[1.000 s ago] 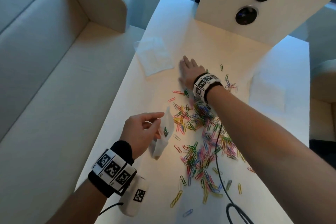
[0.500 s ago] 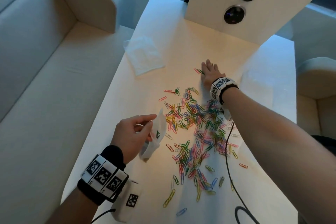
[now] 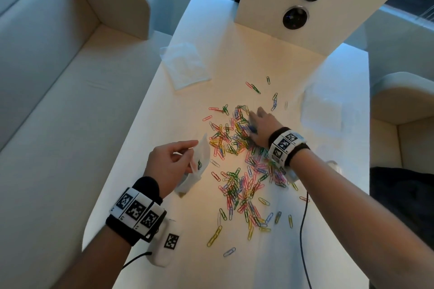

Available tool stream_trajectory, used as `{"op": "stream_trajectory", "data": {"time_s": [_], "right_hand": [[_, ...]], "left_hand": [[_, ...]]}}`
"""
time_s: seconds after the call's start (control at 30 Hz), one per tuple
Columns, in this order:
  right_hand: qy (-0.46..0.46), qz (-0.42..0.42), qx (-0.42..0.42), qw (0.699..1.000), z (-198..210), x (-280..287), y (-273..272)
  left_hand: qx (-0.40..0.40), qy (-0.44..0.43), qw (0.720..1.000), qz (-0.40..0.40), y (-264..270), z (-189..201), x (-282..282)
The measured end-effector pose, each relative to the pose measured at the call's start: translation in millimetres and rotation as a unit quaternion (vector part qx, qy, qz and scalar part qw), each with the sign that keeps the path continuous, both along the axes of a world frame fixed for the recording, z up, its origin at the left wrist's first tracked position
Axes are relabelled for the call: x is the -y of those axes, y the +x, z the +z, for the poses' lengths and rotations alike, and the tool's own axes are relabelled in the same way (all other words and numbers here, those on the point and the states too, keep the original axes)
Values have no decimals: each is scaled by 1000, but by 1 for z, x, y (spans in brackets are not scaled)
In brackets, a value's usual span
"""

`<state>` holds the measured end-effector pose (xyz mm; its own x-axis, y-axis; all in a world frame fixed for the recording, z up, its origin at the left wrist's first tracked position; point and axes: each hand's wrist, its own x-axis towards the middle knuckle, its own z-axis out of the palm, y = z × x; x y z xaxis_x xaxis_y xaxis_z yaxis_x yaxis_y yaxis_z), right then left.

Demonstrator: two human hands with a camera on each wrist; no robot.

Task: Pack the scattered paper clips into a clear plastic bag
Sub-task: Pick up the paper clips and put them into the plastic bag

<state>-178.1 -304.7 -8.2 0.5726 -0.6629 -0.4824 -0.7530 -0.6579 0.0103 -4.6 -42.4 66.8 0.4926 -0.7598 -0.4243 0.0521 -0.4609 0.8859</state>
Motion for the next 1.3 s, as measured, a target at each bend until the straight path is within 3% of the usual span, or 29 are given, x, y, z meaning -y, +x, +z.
{"op": "stream_trajectory", "data": {"time_s": [0.07,0.23,0.3,0.37,0.43,0.47,0.53,0.6,0.63,0.67,0.73,0.8,0.87,0.97,1.0,1.03,1.1,1.17,1.3], "right_hand": [[-30,-12,45,998,4,-11,-3],[-74,-37,63,995,18,-17,-3],[-60,-110,118,985,25,-13,-7],[-20,-228,211,950,32,-9,-14],[47,-356,311,880,40,-10,-25],[111,-411,359,831,47,-14,-29],[277,-480,448,702,65,-29,-33],[416,-493,496,581,82,-47,-31],[463,-487,501,546,89,-57,-28],[497,-472,495,534,95,-68,-25],[536,-434,467,553,96,-90,-19],[541,-403,437,595,87,-109,-14],[498,-378,418,659,74,-125,-11],[375,-309,390,782,63,-139,-10],[348,-286,379,808,63,-142,-10],[345,-269,373,818,64,-144,-9],[370,-271,387,800,66,-149,-8],[338,-289,410,796,69,-155,-8],[213,-229,418,853,73,-163,-14]], "left_hand": [[3,3,1000,0,-2,0,-3],[7,6,1000,-7,-9,-2,-5],[7,7,1000,-9,-12,-3,-5],[9,6,1000,-9,-14,-5,-3],[14,7,1000,-10,-17,-6,-1],[15,8,1000,-9,-19,-6,1],[10,9,1000,-4,-23,-8,5],[6,11,1000,0,-27,-10,9],[8,11,1000,0,-28,-12,11],[10,11,1000,-1,-31,-12,13],[15,6,1000,-3,-35,-13,16],[28,0,1000,-10,-41,-12,17],[45,-7,999,-21,-46,-11,18],[69,-26,996,-46,-53,-11,17],[75,-38,995,-55,-55,-10,17],[81,-50,994,-62,-56,-10,17],[88,-60,992,-70,-60,-11,15],[72,-59,994,-65,-62,-11,13],[47,-54,996,-62,-65,-12,7]]}}
